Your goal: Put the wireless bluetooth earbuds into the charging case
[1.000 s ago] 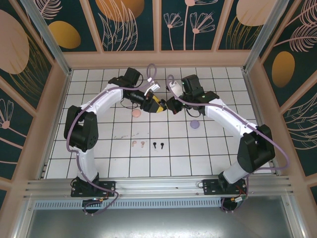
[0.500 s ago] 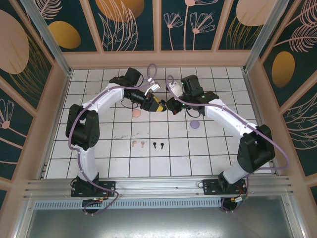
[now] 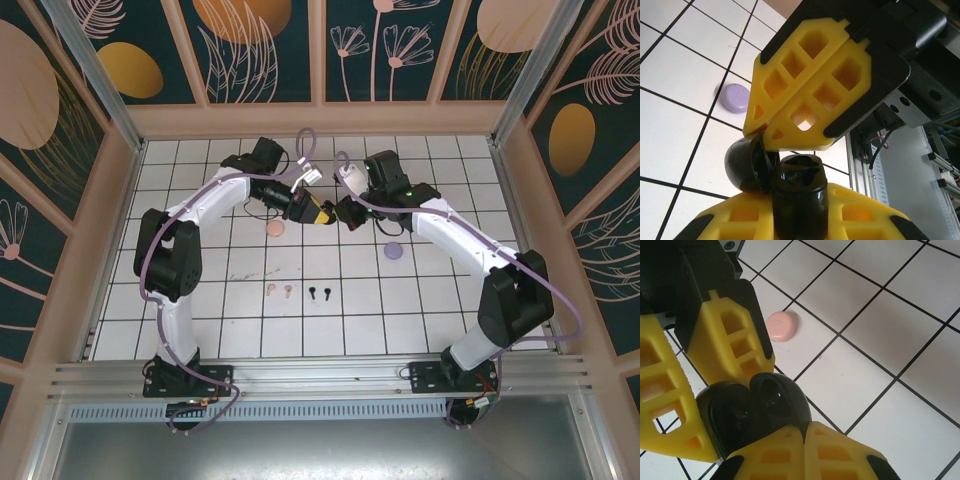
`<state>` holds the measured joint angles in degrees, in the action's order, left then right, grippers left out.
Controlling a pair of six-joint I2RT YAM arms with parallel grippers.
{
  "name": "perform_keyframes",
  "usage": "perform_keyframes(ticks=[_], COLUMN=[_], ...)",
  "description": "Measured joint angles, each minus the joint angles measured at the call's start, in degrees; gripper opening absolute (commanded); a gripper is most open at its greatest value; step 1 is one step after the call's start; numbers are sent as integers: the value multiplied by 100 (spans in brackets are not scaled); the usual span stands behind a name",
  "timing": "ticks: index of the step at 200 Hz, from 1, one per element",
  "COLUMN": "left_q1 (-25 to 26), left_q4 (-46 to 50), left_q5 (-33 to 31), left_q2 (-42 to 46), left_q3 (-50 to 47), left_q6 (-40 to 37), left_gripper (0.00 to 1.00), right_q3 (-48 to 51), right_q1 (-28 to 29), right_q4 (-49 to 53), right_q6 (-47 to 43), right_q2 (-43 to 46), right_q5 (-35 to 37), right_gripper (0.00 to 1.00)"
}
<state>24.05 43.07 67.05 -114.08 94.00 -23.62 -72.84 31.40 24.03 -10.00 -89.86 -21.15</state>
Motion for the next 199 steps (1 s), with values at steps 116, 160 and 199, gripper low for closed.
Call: perform_keyframes(ticks=[116,160,199], left_q1=[-2,-7,-7], left_q4=[-4054,-5842,-7090], left_q5=[-560,-1661,-2765], left_q2=[1543,2656,3578], left_q3=[-2441,-3416,-4223], left_q6=[2330,3156,3512], left_gripper=[0,0,0], right_q3=[378,1099,1585], right_q1=[0,201,1067], right_q4=[146,48,37], right_q6=[798,2020,3198], right_q2=[1390,2190,1812], right_q5=[507,804,1338], right_gripper=[58,57,55])
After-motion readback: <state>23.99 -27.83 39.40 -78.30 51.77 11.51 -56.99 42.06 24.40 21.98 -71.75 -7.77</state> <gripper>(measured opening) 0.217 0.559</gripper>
